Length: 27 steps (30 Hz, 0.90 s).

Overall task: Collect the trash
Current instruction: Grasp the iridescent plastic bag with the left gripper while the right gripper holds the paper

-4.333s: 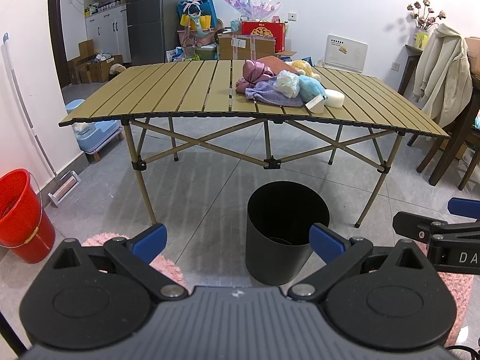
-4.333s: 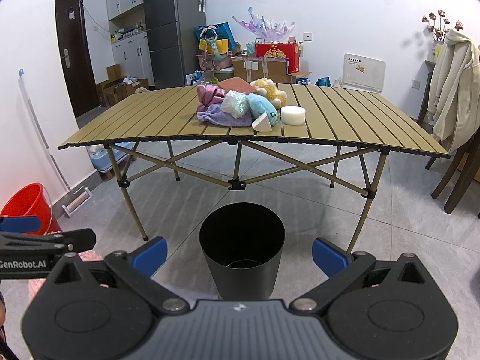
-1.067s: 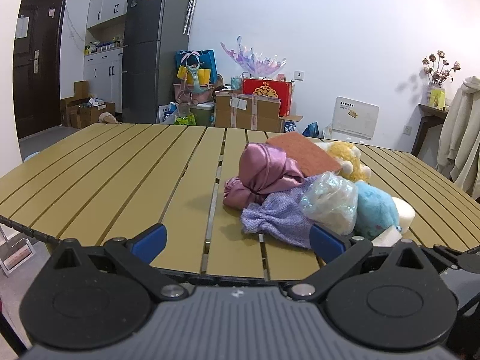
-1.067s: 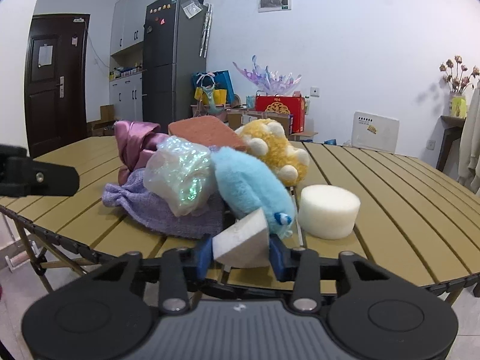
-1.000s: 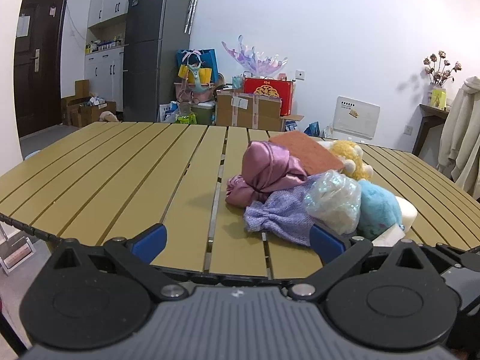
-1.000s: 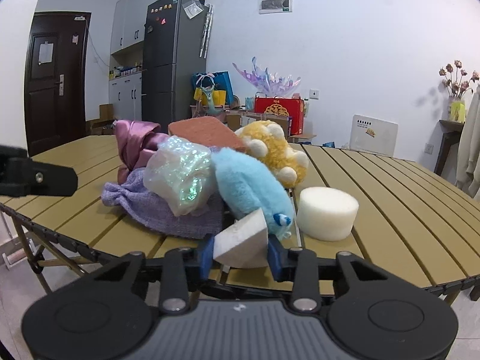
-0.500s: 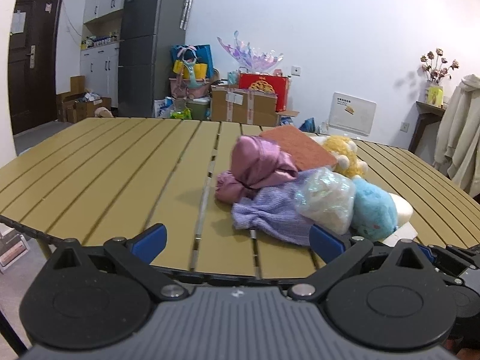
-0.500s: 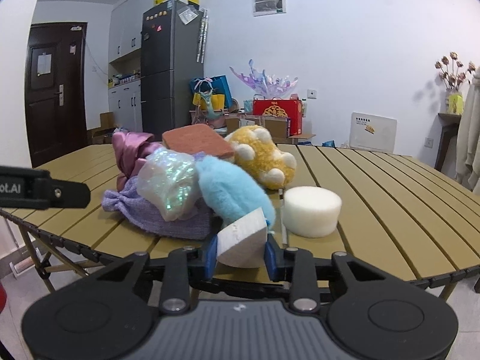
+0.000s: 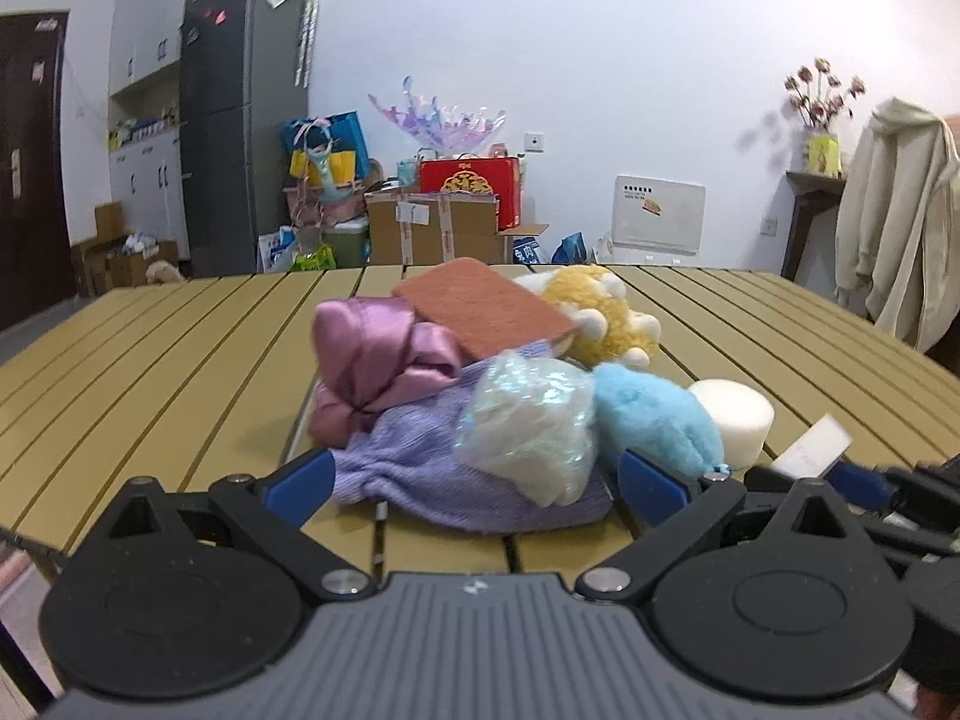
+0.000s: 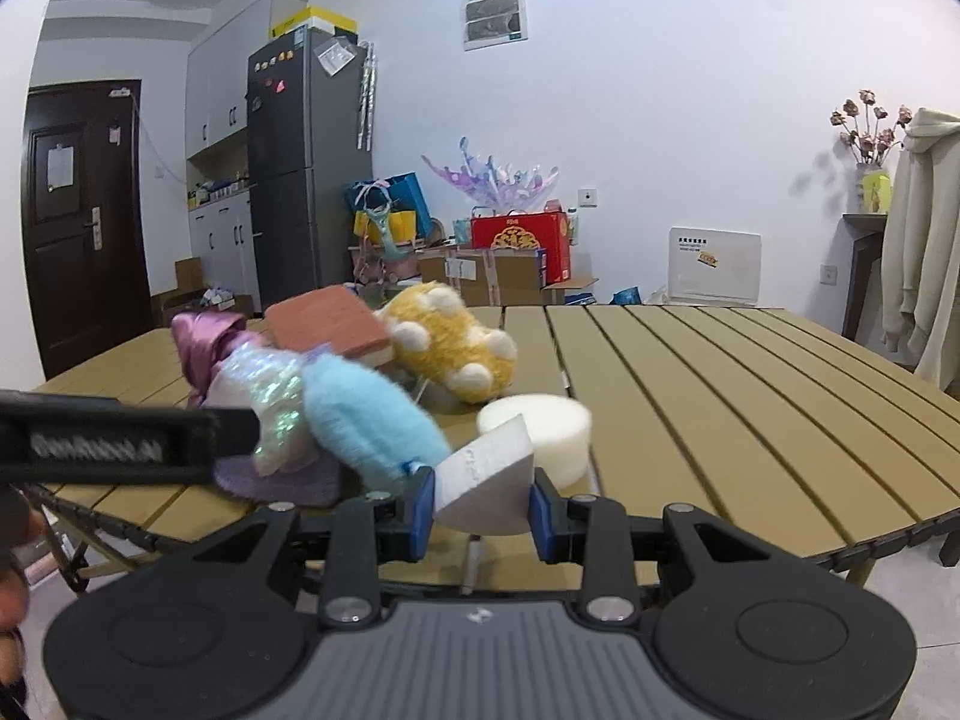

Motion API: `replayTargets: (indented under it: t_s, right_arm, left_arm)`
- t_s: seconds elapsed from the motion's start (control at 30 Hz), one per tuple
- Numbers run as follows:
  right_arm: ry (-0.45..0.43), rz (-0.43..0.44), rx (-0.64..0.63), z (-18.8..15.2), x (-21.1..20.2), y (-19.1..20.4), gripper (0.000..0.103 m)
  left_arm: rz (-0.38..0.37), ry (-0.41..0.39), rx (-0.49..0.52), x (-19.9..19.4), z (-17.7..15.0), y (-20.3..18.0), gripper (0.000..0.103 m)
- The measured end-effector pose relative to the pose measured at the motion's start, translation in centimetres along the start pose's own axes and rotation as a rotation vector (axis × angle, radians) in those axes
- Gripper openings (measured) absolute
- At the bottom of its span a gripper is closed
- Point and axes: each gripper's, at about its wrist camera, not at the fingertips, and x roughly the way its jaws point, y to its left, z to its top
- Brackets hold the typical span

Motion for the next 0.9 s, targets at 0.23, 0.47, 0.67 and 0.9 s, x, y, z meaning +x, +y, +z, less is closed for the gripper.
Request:
replayTargets:
  t_s: [0.23, 0.47, 0.67, 0.9]
  right_arm:
    - [-0.020, -0.002, 0.006, 1.0, 0.7, -1.3, 0.031]
    - [-0.006, -0.001, 0.030, 1.0, 1.6, -1.9, 0.031]
    - [0.016, 0.005, 0.037, 0.7, 2.0, -1.9, 0.031]
    - [0.011, 0.011, 0.037, 0.6, 1.8, -1.7, 0.031]
  left_arm:
    - [0.058, -0.025, 0.101, 1.8, -0.7, -2.4, 0.093]
    - [0.039, -0.019, 0.111, 3.6, -0.8, -2.8, 0.077]
    - [0.017, -0.043, 0.118, 3.7, -0.9, -2.5, 0.048]
    - [0.018, -0.069, 0.109, 2.7, -0.9, -1.9, 0.044]
